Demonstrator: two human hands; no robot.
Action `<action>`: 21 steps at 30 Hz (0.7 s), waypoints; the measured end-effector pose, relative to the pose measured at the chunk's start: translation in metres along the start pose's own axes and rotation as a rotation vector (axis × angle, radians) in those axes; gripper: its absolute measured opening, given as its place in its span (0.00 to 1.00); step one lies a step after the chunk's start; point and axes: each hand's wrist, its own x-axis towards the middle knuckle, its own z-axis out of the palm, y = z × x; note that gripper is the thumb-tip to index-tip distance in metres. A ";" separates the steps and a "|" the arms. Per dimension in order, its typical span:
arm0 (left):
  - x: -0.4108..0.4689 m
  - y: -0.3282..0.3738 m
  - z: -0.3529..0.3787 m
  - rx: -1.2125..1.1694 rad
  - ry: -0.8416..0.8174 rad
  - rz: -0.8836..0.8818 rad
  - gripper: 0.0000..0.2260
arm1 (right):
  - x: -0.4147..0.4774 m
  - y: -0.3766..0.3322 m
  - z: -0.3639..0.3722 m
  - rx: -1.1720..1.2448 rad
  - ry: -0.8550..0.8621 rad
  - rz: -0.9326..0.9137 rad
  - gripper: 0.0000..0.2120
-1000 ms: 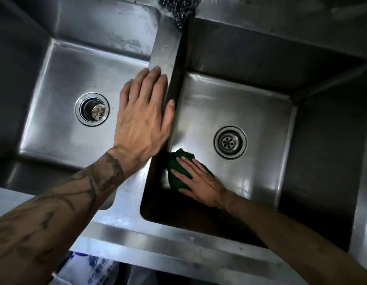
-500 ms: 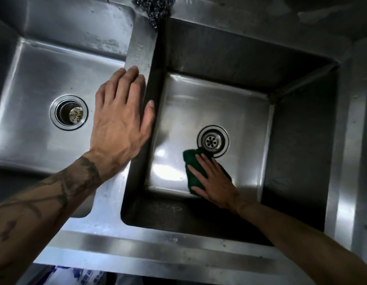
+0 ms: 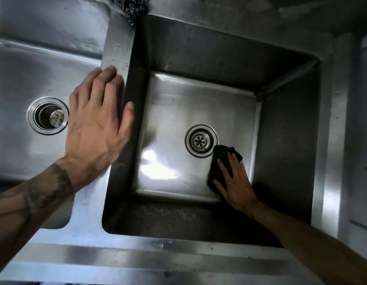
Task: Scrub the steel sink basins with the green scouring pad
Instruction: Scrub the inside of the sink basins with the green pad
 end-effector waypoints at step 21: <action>0.002 -0.002 0.006 -0.023 -0.010 0.016 0.23 | 0.178 0.052 -0.061 0.112 0.292 0.370 0.36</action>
